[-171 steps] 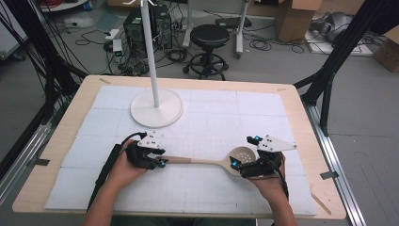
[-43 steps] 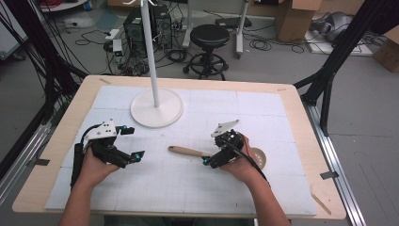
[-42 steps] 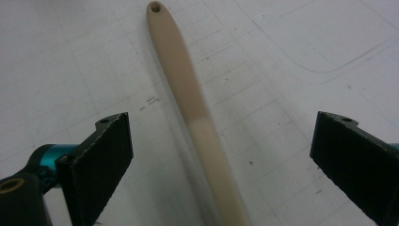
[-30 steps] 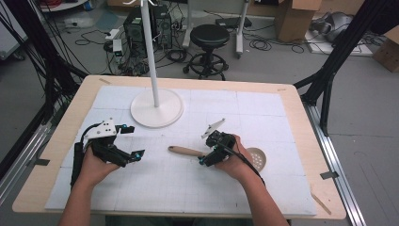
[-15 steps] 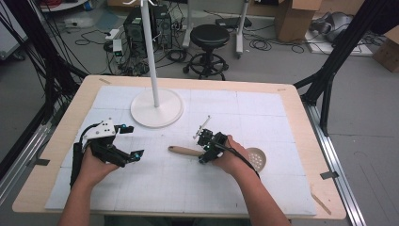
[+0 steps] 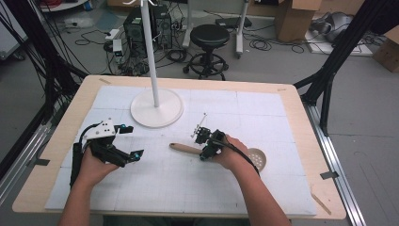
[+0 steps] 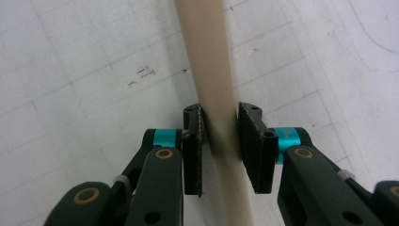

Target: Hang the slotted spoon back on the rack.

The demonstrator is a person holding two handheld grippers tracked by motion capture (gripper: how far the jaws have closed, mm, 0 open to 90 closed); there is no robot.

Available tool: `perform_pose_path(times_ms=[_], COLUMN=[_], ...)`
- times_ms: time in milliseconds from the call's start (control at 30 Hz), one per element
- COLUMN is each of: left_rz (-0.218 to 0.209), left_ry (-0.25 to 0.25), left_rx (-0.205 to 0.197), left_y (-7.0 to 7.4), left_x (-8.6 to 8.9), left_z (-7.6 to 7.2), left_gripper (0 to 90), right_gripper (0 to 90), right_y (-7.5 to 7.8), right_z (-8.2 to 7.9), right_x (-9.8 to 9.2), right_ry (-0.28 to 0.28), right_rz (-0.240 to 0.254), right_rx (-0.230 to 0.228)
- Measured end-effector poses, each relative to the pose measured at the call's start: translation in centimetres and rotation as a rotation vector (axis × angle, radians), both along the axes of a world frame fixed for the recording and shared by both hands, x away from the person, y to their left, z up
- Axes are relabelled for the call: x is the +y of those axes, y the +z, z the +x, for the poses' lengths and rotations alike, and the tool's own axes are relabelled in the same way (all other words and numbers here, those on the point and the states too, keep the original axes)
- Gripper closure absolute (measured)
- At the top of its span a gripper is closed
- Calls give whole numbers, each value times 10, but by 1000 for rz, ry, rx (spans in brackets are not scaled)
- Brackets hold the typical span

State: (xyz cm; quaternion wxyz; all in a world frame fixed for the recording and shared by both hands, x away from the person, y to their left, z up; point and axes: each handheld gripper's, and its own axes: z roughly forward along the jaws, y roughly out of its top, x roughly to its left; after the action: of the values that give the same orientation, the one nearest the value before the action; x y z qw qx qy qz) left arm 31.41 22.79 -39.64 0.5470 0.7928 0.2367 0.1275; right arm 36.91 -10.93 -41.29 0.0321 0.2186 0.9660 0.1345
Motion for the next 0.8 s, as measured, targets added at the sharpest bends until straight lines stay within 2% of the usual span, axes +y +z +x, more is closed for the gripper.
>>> perform_pose_path(times_ms=[167, 233, 333, 500, 700, 800], left_rz=[-1, -3, -9, -22, -41, -43], left_ry=[1, 3, 12, 26, 32, 31], left_rx=[-4, -5, -7, -8, -13, -20], left_y=[0, 1, 1, 2, 3, 4], left_x=[1, 2, 6, 10, 13, 15], left_z=[0, 0, 0, 0, -1, -2], left_gripper=[17, 17, 16, 16, 16, 16], right_gripper=[748, 752, 752, 753, 753, 752], right_y=[1, 1, 5, 26, 57, 74], right_z=[-2, -3, -2, -2, -2, 0], right_x=[2, 2, -1, -12, -28, -34], right_ry=[28, 15, 20, -17, -49, -47], right_rz=[-9, -9, 22, 192, 356, 428], right_rx=[-11, -10, -25, -45, -102, -123])
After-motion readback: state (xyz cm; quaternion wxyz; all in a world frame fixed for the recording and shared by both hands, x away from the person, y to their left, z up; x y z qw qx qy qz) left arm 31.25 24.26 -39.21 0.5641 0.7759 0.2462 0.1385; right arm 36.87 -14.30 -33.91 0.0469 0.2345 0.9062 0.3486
